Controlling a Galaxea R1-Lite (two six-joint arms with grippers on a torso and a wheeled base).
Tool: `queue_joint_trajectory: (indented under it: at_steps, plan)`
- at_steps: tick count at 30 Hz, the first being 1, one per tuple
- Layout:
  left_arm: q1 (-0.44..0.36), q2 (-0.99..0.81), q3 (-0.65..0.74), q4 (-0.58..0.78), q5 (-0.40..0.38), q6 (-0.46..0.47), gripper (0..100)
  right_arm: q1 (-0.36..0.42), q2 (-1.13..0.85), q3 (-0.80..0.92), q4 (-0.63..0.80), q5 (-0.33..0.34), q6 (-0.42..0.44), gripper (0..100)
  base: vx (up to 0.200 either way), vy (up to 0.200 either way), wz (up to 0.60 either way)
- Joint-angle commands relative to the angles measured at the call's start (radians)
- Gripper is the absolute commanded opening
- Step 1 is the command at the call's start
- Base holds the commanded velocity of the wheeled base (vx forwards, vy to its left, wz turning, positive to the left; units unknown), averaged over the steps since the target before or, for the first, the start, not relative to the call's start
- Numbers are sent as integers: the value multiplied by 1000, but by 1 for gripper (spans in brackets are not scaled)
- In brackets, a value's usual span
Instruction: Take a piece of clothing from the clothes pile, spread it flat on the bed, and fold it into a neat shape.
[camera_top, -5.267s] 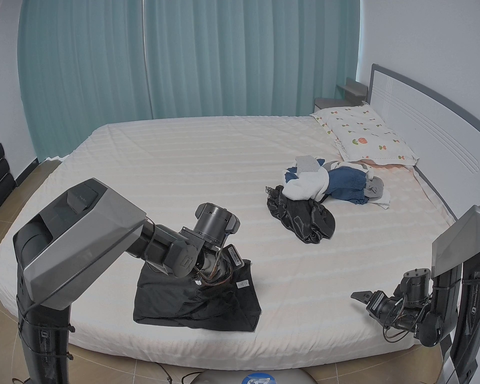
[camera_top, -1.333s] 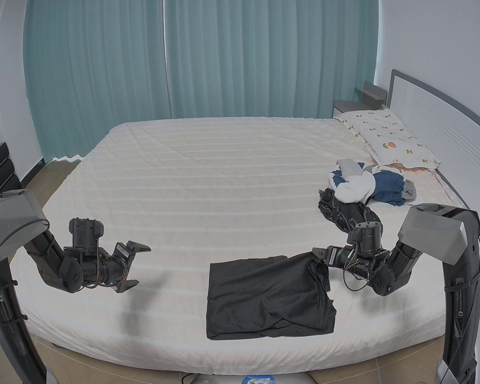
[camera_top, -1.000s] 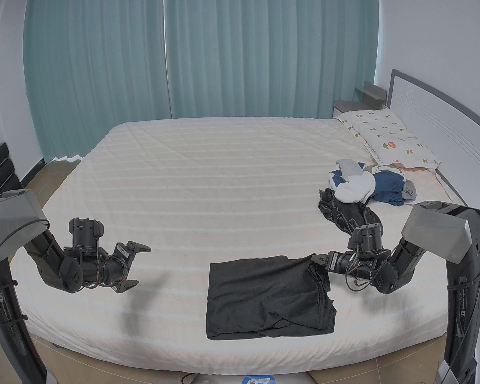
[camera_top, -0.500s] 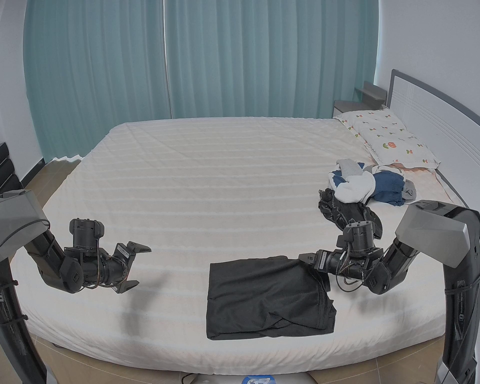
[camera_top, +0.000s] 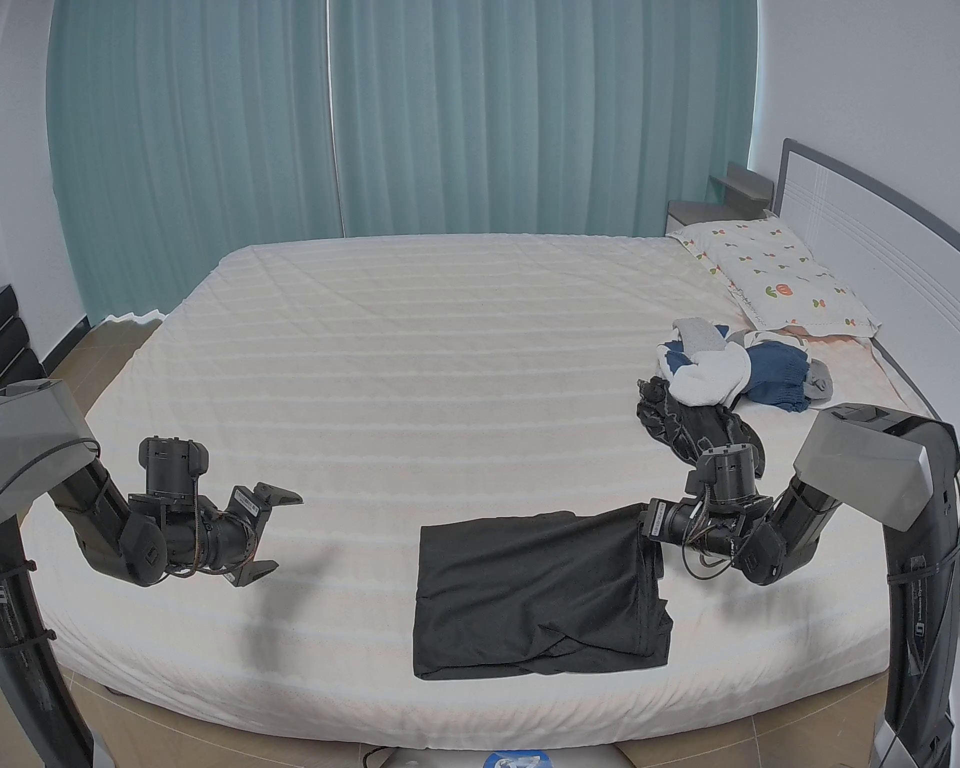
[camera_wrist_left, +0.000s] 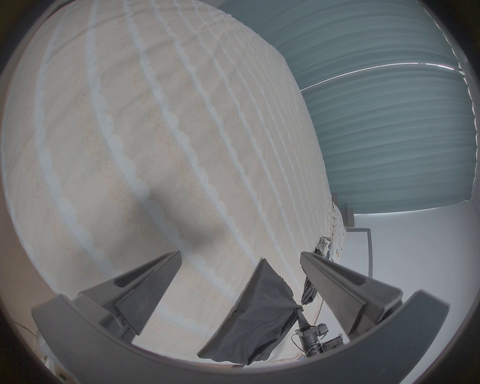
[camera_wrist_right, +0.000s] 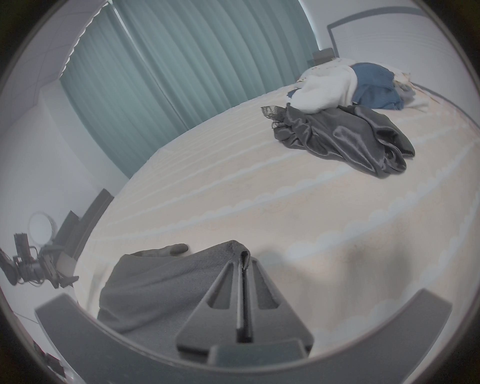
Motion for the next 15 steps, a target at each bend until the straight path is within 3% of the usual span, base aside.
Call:
queue_joint_trajectory:
  at_steps: [1,6,7,14,15]
  plan:
    - [0,1,0,0,0,0,100,-20,8,21,-20,35,32,0,0,0,0]
    - [0,1,-2,0,0,-2,100,-32,22,31,-29,49,39,0,0,0,0]
    - [0,1,-2,0,0,-2,100,-34,26,31,-31,50,40,100,0,0,0]
    - [0,1,0,0,0,0,100,-46,-41,87,-94,60,83,100,0,0,0]
    - [-1,1,0,0,0,0,100,-52,-89,155,-118,98,86,100,0,0,0]
